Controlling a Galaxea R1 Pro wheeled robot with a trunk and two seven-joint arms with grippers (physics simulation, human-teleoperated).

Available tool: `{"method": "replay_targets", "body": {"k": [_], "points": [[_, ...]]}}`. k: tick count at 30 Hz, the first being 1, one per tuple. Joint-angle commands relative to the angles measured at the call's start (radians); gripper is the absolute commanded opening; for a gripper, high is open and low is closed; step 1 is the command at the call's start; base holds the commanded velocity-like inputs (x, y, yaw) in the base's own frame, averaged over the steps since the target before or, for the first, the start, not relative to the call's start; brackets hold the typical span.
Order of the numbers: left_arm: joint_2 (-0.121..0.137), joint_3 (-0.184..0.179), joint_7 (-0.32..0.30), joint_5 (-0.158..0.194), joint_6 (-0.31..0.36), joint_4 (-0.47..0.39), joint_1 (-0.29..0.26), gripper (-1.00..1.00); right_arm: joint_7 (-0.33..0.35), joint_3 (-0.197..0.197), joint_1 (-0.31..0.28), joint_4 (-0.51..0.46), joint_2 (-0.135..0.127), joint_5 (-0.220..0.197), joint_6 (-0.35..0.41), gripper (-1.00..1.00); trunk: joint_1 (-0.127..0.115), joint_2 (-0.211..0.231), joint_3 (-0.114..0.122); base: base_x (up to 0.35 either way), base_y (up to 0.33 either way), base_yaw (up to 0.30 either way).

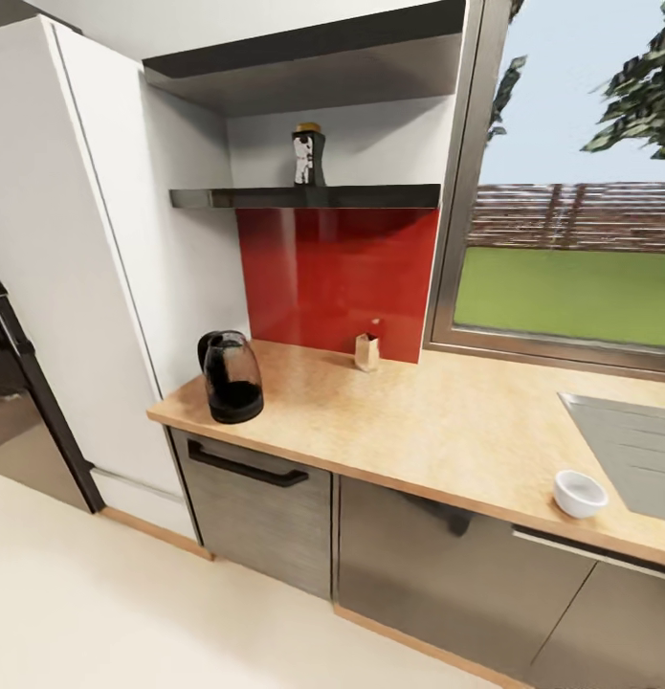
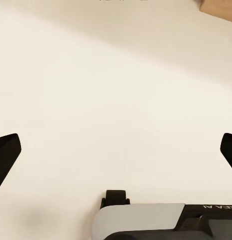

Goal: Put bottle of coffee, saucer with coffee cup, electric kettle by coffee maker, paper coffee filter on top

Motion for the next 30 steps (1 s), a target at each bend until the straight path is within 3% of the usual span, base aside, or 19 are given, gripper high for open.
{"method": "replay_targets", "body": {"k": [1, 17, 30], "points": [[0.0, 0.002, -0.002, 0.002, -0.001, -0.001, 0.0, 1.0, 0.001, 0.008, -0.001, 0.001, 0.0, -0.005, -0.007, 1.0, 0.0, -0.001, -0.001, 0.082, 0.177, -0.042], [0.0, 0.002, -0.002, 0.002, -0.001, -0.001, 0.0, 1.0, -0.001, 0.008, -0.001, 0.002, 0.0, -0.005, -0.007, 1.0, 0.0, -0.001, -0.001, 0.135, 0.254, -0.013], [0.0, 0.002, -0.002, 0.002, -0.001, -0.001, 0.0, 1.0, 0.001, 0.008, -0.001, 0.002, 0.0, -0.005, -0.007, 1.0, 0.0, -0.001, -0.001, 0.013, 0.041, -0.222]]}}
